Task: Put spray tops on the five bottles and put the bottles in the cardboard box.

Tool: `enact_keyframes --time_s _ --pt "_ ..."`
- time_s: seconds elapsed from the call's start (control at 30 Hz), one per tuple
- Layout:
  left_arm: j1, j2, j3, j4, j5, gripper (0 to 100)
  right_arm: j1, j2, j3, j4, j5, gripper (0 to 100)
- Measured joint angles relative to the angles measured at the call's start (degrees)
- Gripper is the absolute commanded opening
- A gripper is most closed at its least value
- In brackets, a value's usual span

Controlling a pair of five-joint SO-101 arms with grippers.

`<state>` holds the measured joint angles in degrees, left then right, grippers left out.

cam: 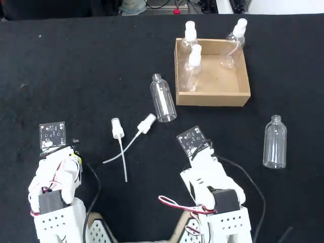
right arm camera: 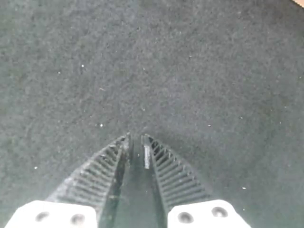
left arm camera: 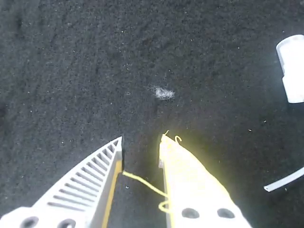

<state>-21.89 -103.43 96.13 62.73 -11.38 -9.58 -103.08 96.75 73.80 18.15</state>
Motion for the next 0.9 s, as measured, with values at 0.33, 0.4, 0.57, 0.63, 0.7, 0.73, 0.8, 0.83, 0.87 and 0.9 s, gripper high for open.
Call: enact_keyframes --time_s 0.33,0.4,0.57,0.63,0.7,0.73,0.8,0.83,0.87,0.9 --pt "0.0 0.0 0.0 0.0 0.0 13 3.8 0.0 0.0 0.0 0.0 2.1" --pt "0.0 0.0 0.0 0.0 0.0 13 4.1 0.0 0.0 0.0 -0.1 2.1" --pt "0.0 0.0 0.0 0.0 0.0 13 4.5 0.0 0.0 0.0 0.0 2.1" --pt "0.0 0.0 0.0 0.0 0.0 13 4.5 0.0 0.0 0.0 0.0 2.1" --pt "0.0 0.0 0.0 0.0 0.0 13 4.5 0.0 0.0 0.0 0.0 2.1" --pt "0.0 0.0 0.0 0.0 0.0 13 4.5 0.0 0.0 0.0 0.0 2.1" --pt "0.0 0.0 0.0 0.0 0.0 13 4.5 0.0 0.0 0.0 0.0 2.1" --pt "0.0 0.0 0.0 0.0 0.0 13 4.5 0.0 0.0 0.0 0.0 2.1" --pt "0.0 0.0 0.0 0.0 0.0 13 4.5 0.0 0.0 0.0 0.0 2.1" --pt "0.0 0.0 0.0 0.0 0.0 13 4.5 0.0 0.0 0.0 0.0 2.1"
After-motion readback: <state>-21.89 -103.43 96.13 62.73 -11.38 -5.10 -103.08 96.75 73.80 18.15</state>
